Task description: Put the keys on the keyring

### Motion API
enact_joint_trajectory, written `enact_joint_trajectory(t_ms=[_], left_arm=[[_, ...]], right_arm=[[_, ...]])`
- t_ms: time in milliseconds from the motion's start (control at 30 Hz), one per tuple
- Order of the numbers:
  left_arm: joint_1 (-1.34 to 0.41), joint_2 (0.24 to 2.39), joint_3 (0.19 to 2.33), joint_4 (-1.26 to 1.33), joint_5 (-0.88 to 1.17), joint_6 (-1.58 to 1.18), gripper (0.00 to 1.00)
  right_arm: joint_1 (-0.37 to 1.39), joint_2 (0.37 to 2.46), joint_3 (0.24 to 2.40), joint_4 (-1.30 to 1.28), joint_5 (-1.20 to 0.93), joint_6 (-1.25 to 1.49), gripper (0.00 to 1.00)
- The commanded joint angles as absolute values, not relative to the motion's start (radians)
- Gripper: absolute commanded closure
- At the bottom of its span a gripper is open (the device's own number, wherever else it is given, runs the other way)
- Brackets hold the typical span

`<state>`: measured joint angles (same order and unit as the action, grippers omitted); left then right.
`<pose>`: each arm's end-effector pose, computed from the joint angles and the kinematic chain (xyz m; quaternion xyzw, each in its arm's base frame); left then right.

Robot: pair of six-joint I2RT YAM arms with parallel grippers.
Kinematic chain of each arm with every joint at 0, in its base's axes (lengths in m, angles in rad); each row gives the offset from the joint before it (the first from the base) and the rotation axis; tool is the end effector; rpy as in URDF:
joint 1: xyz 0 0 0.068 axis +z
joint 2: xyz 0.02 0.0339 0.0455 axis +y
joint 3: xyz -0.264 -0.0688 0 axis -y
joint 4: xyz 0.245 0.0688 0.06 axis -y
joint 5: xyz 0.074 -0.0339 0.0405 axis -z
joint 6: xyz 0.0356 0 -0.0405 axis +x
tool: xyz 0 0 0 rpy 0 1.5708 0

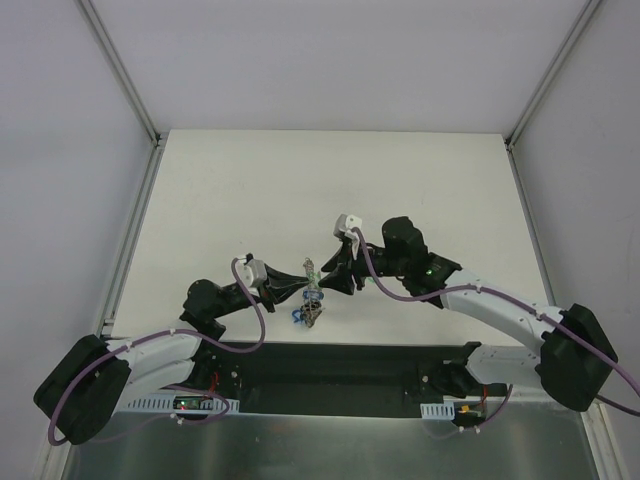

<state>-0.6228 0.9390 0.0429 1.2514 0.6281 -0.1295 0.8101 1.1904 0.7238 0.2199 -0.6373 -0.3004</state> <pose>0.1181 -0.1105 0.2085 0.3785 0.4647 -0.4509 0.6614 0.1689 0.2082 0.2769 -0.5585 0.5350 0.3863 0.5026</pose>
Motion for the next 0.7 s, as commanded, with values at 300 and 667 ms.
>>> enact_joint_trajectory(t_ms=[300, 667], left_arm=[[-0.632, 0.927, 0.054, 1.456, 0.67, -0.192, 1.0], [-0.634, 0.936, 0.052, 1.485, 0.673, -0.206, 1.0]], right_arm=[[0.841, 1.302, 0.795, 0.347, -0.713, -0.316, 0.59], [0.844, 1.345, 0.813, 0.353, -0.753, -0.313, 0.85]])
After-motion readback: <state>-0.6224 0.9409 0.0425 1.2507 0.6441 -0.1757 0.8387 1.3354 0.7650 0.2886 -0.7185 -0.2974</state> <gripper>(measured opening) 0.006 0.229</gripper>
